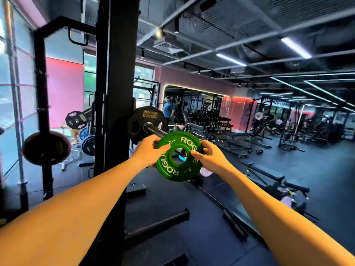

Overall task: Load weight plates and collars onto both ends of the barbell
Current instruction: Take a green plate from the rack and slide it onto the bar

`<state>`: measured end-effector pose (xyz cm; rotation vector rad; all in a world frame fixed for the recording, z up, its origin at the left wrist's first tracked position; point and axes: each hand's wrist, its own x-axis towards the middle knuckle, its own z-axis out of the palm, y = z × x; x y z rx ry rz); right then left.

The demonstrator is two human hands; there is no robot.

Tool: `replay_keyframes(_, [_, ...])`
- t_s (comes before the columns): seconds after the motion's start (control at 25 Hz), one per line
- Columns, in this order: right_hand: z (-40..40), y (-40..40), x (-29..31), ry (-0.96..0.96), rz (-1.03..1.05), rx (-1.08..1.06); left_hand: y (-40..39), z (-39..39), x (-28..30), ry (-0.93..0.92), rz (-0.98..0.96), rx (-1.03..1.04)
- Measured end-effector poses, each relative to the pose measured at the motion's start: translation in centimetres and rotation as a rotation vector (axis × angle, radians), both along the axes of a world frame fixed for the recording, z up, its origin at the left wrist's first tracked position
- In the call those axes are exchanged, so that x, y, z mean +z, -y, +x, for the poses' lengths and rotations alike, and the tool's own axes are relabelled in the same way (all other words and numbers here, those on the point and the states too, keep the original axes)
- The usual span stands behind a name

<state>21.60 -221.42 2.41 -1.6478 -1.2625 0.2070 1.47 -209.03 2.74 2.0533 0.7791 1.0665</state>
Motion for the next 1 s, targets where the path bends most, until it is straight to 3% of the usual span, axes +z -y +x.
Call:
replay_keyframes(0.28, [6.5, -3.4, -1.1, 0.03, 0.067, 0.129, 0.0, 4.9, 0.1, 0.021, 0.074, 0.166])
replay_keyframes(0.48, [8.0, -5.5, -2.1, -0.011, 0.132, 0.294, -0.3, 4.3, 0.4, -0.041, 0.108, 0.093])
replay_keyframes(0.68, [8.3, -7.3, -2.1, -0.03, 0.13, 0.311, -1.8, 4.8, 0.4, -0.088, 0.109, 0.164])
replay_keyframes(1.0, [8.6, -13.2, -1.2, 0.086, 0.103, 0.26, -7.7, 6.4, -1.1, 0.055, -0.006, 0.271])
